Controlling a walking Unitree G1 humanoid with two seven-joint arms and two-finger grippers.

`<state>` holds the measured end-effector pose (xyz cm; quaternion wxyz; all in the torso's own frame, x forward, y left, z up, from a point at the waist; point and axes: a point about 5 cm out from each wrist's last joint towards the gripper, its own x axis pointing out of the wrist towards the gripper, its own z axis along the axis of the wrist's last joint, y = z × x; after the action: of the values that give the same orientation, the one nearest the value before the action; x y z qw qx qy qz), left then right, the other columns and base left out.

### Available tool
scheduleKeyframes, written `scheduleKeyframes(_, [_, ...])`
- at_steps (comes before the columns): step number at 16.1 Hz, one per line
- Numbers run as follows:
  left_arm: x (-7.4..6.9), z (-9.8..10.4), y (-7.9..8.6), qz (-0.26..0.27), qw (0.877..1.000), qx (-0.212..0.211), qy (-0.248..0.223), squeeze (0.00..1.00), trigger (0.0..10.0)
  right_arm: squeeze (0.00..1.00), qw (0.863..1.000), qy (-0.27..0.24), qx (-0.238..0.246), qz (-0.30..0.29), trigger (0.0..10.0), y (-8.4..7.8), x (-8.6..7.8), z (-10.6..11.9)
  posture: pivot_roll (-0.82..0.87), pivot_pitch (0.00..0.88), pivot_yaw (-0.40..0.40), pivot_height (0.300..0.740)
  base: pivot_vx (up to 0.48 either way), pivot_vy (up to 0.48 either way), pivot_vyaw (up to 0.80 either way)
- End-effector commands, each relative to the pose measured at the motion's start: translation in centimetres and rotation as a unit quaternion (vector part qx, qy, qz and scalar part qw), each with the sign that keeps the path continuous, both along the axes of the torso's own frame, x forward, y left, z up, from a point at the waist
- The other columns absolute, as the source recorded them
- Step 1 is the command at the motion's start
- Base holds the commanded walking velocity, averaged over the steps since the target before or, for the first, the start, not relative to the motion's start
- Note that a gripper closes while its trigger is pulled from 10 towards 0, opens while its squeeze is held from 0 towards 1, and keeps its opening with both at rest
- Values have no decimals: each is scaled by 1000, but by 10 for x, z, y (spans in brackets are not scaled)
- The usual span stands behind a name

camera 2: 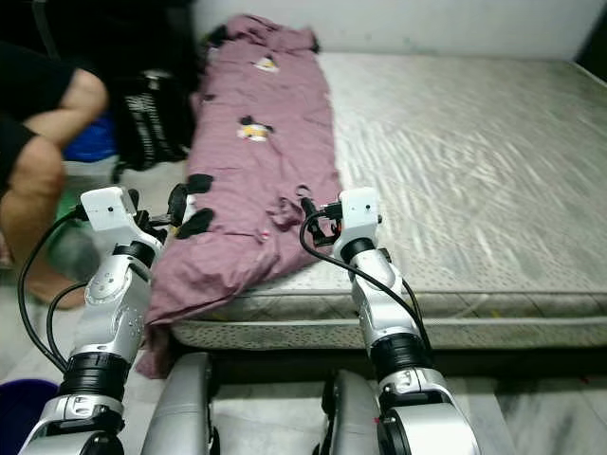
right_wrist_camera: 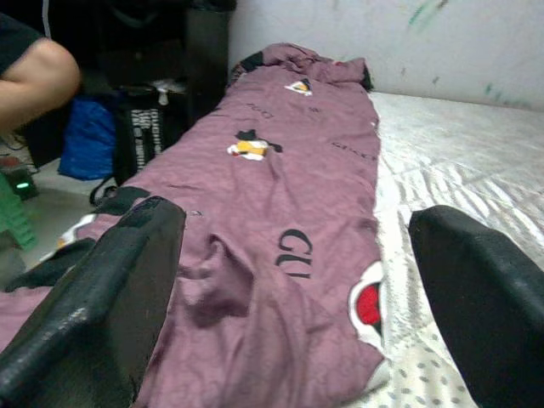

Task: Clean up the room

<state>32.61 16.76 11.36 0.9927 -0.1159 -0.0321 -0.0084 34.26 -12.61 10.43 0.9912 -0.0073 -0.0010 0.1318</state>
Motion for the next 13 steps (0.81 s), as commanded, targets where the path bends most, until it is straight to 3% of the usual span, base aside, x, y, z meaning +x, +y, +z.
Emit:
scheduleKeyframes(1, [1, 5, -1, -1, 1000, -2, -3, 0, 10000, 0, 1000, -17, 7, -11, 10000, -4, 2, 10, -15, 0, -14, 606, 0, 0, 0])
scheduleKeyframes(4, [-1, 12, -4, -14, 1000, 22, -19, 0, 10000, 0, 998, -42, 19, -35, 10000, -12, -2, 18, -17, 4, -14, 606, 0, 0, 0])
scheduleKeyframes(7, [-16, 2, 16, 32, 998, 54, -10, 0, 10000, 0, 998, -42, 29, -40, 10000, -15, -11, 15, 21, 40, -43, 606, 0, 0, 0])
scheduleKeyframes(10, [-32, -4, 23, 42, 997, 60, -2, 0, 10000, 0, 999, -14, 26, -29, 10000, -4, -18, 3, 29, 82, -40, 606, 0, 0, -758])
scheduleKeyframes(13, [-34, -4, 15, 29, 998, 57, 4, 0, 10000, 0, 999, -7, 21, -48, 10000, -12, -24, 2, 13, 135, -31, 606, 0, 0, -800])
